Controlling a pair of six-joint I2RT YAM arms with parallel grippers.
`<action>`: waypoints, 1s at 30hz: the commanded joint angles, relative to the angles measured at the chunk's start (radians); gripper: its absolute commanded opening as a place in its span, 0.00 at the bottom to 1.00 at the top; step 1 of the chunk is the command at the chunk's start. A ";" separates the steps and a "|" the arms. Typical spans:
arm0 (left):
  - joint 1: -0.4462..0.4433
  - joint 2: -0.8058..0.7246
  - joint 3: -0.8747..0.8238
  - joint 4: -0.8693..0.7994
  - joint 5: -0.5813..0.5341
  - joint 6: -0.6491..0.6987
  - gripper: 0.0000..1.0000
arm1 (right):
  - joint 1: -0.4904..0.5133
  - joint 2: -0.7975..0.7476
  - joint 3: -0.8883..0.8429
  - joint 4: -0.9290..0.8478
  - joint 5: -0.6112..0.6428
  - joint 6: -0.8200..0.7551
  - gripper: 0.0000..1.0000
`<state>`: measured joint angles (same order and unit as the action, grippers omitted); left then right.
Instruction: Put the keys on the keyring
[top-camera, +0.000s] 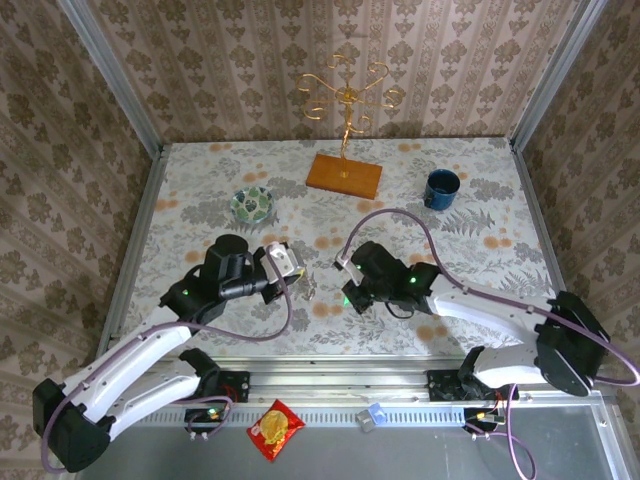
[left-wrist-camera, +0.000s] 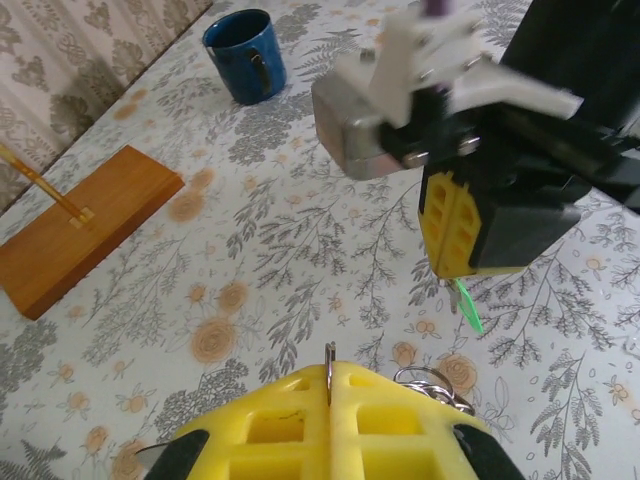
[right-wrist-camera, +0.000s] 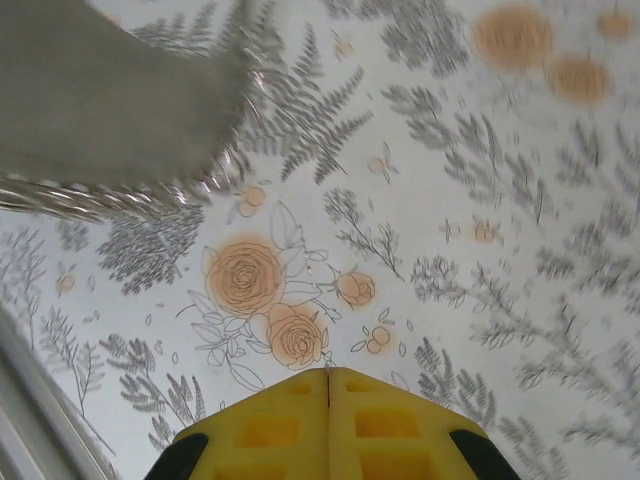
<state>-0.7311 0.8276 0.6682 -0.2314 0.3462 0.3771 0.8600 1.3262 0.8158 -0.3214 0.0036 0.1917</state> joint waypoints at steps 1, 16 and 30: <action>0.007 -0.020 -0.008 0.032 -0.018 -0.024 0.00 | -0.052 0.059 -0.015 0.039 -0.031 0.247 0.00; 0.010 -0.022 -0.027 0.040 -0.024 -0.006 0.00 | -0.165 0.295 0.026 0.080 -0.172 0.329 0.00; 0.012 -0.020 -0.028 0.037 -0.026 0.002 0.00 | -0.173 0.331 0.052 0.046 -0.189 0.322 0.13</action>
<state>-0.7238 0.8162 0.6476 -0.2314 0.3172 0.3710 0.6907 1.6470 0.8497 -0.2398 -0.1734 0.5034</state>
